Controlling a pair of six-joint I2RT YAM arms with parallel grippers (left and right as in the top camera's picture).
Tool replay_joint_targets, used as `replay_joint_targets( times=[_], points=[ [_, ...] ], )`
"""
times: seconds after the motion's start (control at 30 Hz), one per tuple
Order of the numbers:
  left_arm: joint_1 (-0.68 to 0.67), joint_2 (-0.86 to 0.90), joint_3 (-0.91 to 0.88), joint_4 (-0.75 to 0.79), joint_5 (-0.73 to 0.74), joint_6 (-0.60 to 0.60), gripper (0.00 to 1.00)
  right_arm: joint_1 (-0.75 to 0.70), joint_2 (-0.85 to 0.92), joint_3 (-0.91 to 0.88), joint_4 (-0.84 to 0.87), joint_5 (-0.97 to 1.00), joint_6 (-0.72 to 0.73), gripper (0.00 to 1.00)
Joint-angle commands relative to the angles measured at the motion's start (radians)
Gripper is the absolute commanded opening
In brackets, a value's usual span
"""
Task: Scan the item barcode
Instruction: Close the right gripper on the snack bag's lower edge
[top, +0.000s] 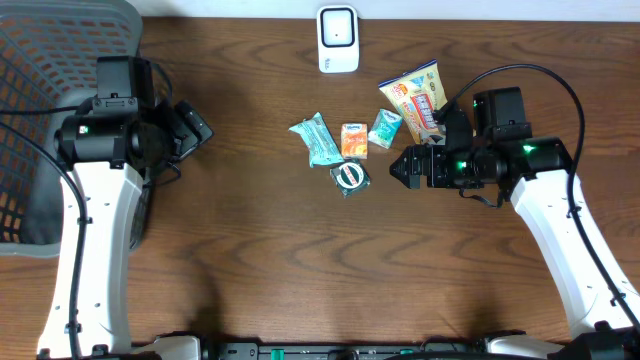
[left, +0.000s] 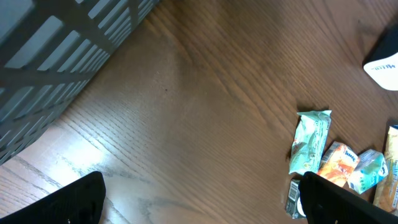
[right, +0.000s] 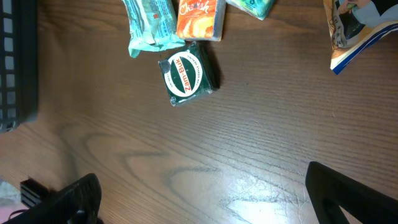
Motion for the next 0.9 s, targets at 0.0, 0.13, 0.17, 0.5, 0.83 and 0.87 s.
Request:
replay_joint_targets(
  times=[0.0, 0.13, 0.17, 0.5, 0.83, 0.87],
  points=[
    [0.005, 0.001, -0.001, 0.0, -0.013, -0.001, 0.98, 0.005, -0.005, 0.013, -0.002, -0.003, 0.002, 0.99],
    [0.005, 0.001, -0.001, 0.0, -0.013, -0.001, 0.98, 0.005, -0.005, 0.013, -0.002, -0.003, 0.002, 0.99],
    [0.005, 0.001, -0.001, 0.0, -0.013, -0.001, 0.98, 0.005, -0.005, 0.013, -0.002, -0.003, 0.002, 0.99],
    [0.005, 0.001, -0.001, 0.0, -0.013, -0.001, 0.98, 0.005, -0.005, 0.013, 0.0, -0.003, 0.002, 0.99],
    [0.005, 0.001, -0.001, 0.0, -0.013, -0.001, 0.98, 0.005, -0.005, 0.013, 0.059, 0.023, 0.002, 0.99],
    [0.005, 0.001, -0.001, 0.0, -0.013, -0.001, 0.98, 0.005, -0.005, 0.013, 0.063, 0.024, 0.002, 0.99]
  ],
)
